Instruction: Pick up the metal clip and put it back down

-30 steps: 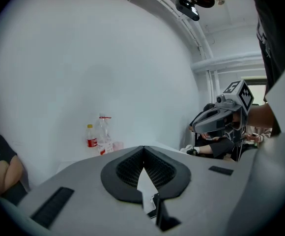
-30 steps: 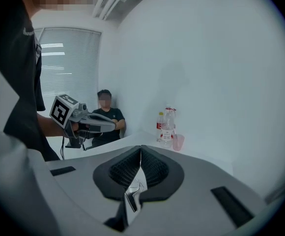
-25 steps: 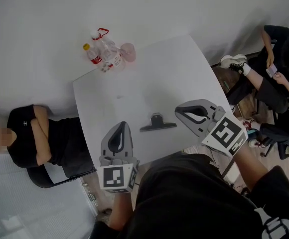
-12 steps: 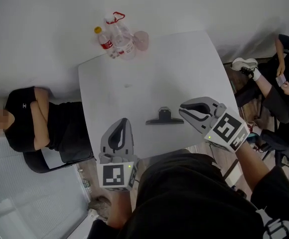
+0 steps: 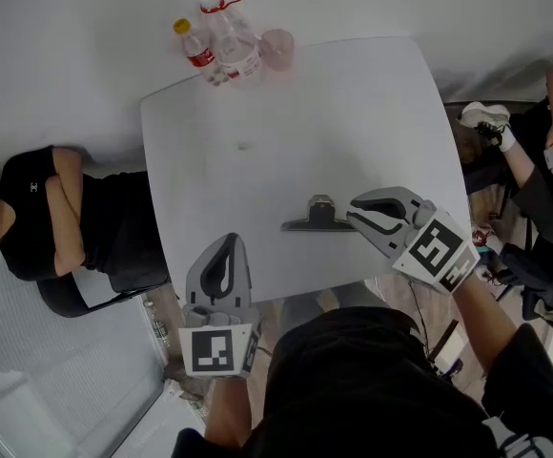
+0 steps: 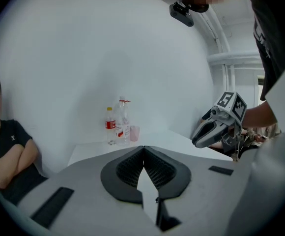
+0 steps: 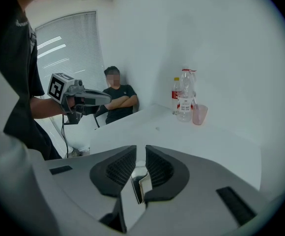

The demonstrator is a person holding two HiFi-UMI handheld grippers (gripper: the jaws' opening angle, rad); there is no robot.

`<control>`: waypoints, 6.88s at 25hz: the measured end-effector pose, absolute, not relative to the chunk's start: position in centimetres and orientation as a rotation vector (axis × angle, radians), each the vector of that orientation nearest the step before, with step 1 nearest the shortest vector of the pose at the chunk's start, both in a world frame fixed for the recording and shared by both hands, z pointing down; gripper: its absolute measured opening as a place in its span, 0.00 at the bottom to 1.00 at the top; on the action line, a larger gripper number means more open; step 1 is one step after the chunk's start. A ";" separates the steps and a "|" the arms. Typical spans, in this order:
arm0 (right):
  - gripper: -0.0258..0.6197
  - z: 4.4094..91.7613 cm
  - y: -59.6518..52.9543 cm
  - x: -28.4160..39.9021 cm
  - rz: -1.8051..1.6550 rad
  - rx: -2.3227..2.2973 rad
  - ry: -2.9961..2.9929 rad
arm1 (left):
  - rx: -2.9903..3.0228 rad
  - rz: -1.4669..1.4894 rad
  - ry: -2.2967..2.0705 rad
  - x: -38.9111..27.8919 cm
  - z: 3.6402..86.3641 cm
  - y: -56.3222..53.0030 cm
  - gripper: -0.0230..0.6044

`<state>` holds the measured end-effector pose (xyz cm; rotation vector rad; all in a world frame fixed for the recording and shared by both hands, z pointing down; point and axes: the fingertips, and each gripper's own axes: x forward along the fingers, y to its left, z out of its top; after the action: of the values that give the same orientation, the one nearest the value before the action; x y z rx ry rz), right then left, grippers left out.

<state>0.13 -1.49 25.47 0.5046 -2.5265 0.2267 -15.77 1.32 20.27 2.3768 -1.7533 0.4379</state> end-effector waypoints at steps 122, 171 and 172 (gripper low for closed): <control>0.10 39.0 -3.0 -4.5 0.824 0.202 -2.536 | 2.213 0.471 -1.465 -12.8 38.6 -1.6 0.07; 0.10 29.3 -5.3 -4.3 0.699 0.347 -2.590 | 2.130 0.377 -1.598 -13.5 29.5 0.5 0.07; 0.10 28.8 -5.4 -4.3 0.691 0.359 -2.597 | 2.139 0.375 -1.602 -13.5 29.1 0.5 0.07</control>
<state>-4.26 -5.44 28.82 0.3590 -2.5971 0.6908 -13.52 0.47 29.10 2.1391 -1.6017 0.3751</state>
